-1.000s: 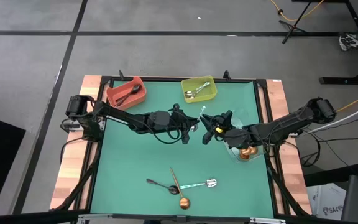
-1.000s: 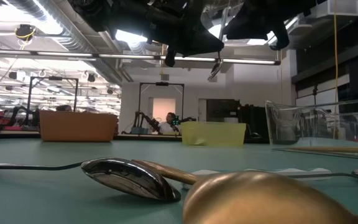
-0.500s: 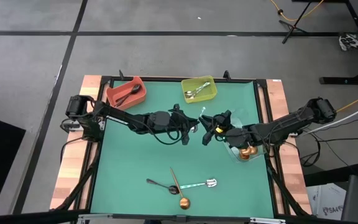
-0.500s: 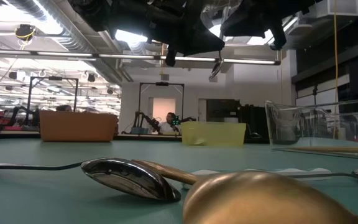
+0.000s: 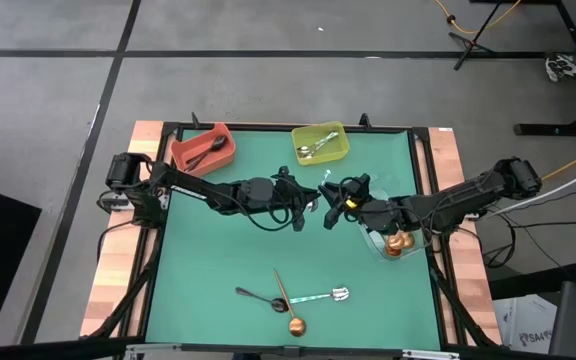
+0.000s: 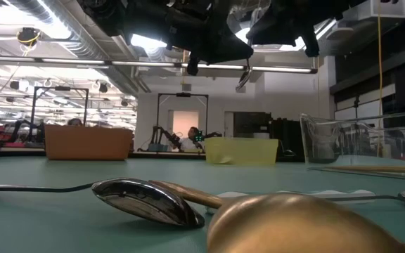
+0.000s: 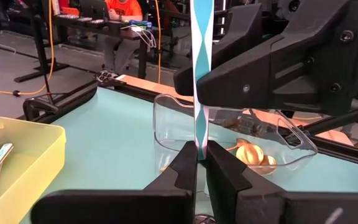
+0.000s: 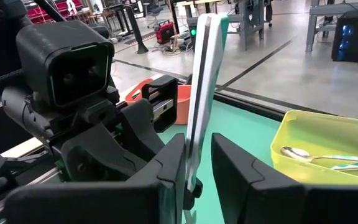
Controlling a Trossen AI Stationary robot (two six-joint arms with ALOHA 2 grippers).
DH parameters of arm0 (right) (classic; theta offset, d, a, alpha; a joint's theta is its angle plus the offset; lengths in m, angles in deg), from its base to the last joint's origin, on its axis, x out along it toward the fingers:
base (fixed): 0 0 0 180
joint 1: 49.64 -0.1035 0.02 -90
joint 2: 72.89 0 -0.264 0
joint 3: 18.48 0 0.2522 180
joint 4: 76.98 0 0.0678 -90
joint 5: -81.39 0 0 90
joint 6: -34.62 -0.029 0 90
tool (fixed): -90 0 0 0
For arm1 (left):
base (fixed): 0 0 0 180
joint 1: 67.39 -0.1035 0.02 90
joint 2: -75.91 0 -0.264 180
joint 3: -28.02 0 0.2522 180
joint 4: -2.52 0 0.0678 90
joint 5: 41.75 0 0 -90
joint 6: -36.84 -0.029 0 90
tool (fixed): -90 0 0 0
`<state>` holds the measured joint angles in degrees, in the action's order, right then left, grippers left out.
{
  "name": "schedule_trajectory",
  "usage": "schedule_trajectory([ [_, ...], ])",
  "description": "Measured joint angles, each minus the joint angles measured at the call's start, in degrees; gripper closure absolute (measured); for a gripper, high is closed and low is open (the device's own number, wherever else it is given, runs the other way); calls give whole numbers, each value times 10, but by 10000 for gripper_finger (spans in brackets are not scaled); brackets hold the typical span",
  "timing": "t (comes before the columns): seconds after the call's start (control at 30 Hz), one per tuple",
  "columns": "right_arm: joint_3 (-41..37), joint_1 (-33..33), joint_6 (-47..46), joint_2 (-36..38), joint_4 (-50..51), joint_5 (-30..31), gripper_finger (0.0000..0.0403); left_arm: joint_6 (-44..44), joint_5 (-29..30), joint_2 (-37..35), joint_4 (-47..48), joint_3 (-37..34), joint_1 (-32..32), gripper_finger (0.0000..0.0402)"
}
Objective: Sort silverware by color (type)
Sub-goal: Put the left white and green spoon into the yellow bin
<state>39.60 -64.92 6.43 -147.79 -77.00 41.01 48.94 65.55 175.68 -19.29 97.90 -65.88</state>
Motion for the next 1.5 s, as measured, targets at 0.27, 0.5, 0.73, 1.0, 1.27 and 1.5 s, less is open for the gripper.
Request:
schedule_trajectory([
  [0.27, 0, 0, 0, 0, 0, -1, 338, 0, -1, 0, 0, 0, 0, 386],
  [0.5, 0, 0, 3, 0, 0, -12, 389, 0, -2, 0, 0, 0, 0, 386],
  [0.73, 0, 0, 4, 0, 1, -13, 391, 0, -2, 0, 0, 0, 0, 386],
  [1.0, 0, 0, 4, 0, 1, -13, 397, 0, -2, 0, 0, 0, 0, 386],
  [1.27, 0, 0, 4, 0, 1, -12, 400, -2, -2, 0, 0, 0, 0, 371],
  [1.5, 0, 1, 6, 0, 3, 30, 401, -2, 20, 0, -2, 0, 0, 342],
])
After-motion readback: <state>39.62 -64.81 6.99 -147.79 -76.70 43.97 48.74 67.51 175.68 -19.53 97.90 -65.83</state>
